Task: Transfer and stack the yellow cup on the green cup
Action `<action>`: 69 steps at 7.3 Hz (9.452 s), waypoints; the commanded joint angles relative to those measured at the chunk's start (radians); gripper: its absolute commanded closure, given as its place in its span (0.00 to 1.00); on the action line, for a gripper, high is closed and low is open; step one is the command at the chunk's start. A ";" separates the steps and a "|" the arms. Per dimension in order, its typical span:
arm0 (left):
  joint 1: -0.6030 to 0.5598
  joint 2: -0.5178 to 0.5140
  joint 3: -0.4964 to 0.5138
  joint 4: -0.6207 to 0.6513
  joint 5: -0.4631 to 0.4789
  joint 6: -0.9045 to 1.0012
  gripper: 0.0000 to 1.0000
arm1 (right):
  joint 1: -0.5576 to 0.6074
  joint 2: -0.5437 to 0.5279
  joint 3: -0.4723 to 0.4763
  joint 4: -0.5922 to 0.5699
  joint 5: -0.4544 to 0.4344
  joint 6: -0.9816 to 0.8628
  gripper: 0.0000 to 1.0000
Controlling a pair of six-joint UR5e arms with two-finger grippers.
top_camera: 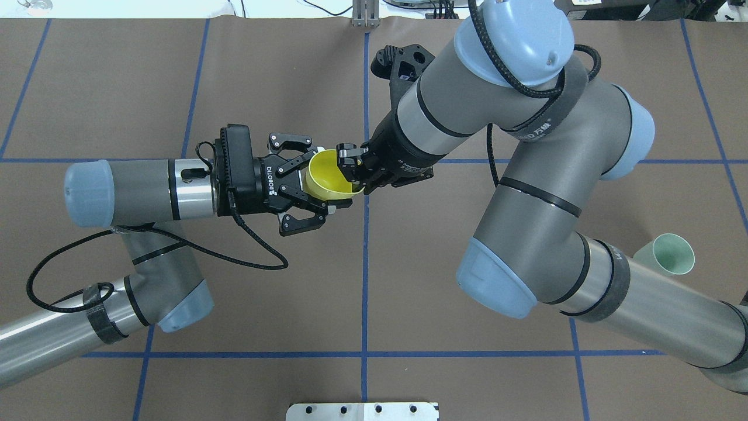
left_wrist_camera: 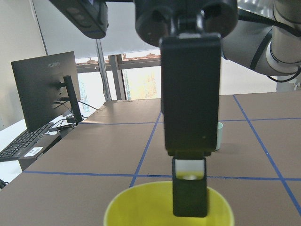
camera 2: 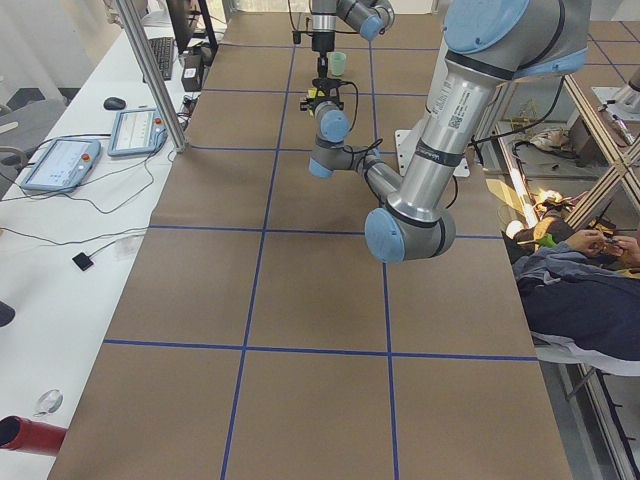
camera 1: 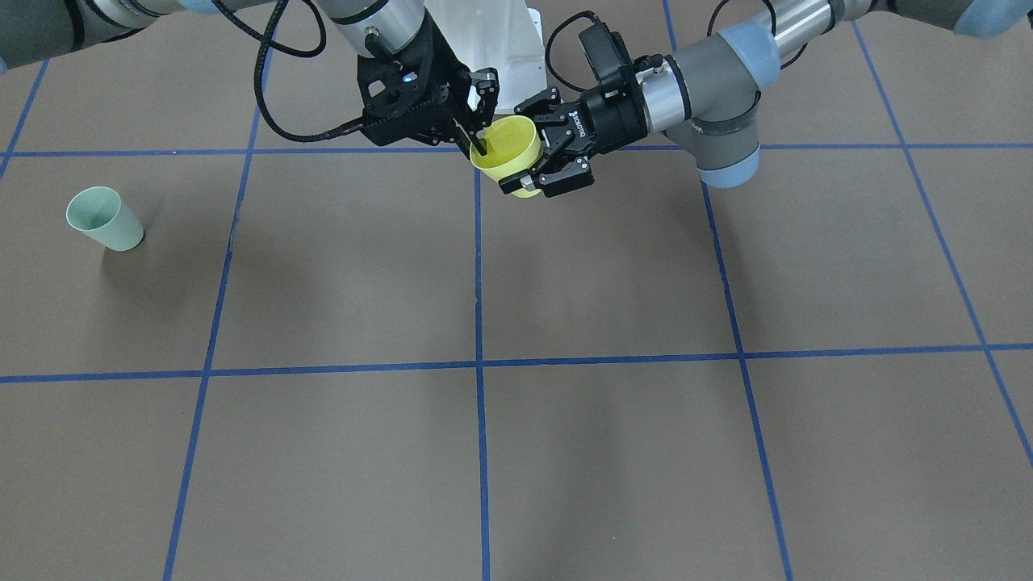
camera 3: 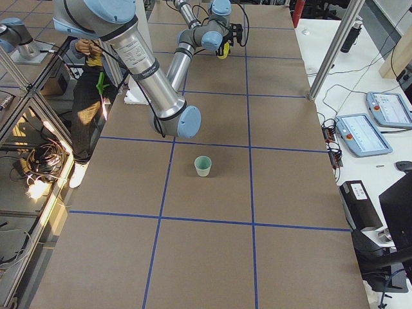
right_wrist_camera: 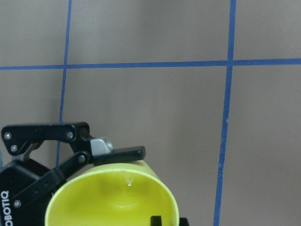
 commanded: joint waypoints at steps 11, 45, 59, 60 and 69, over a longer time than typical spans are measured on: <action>-0.002 -0.011 -0.004 0.001 0.001 -0.006 0.01 | 0.044 -0.041 0.028 -0.002 -0.004 0.002 1.00; -0.922 0.532 -0.233 1.689 -0.467 0.303 0.00 | 0.466 -1.050 0.181 0.259 0.195 -0.649 1.00; -0.924 0.557 -0.244 1.687 -0.467 0.303 0.00 | 0.463 -1.003 0.168 0.248 0.163 -0.663 0.00; -0.935 0.563 -0.242 1.687 -0.467 0.306 0.00 | 0.510 -0.965 0.120 0.247 0.173 -0.669 0.00; -1.002 0.727 -0.262 1.520 -0.466 0.301 0.00 | 0.978 -0.970 -0.069 -0.137 0.158 -1.399 0.00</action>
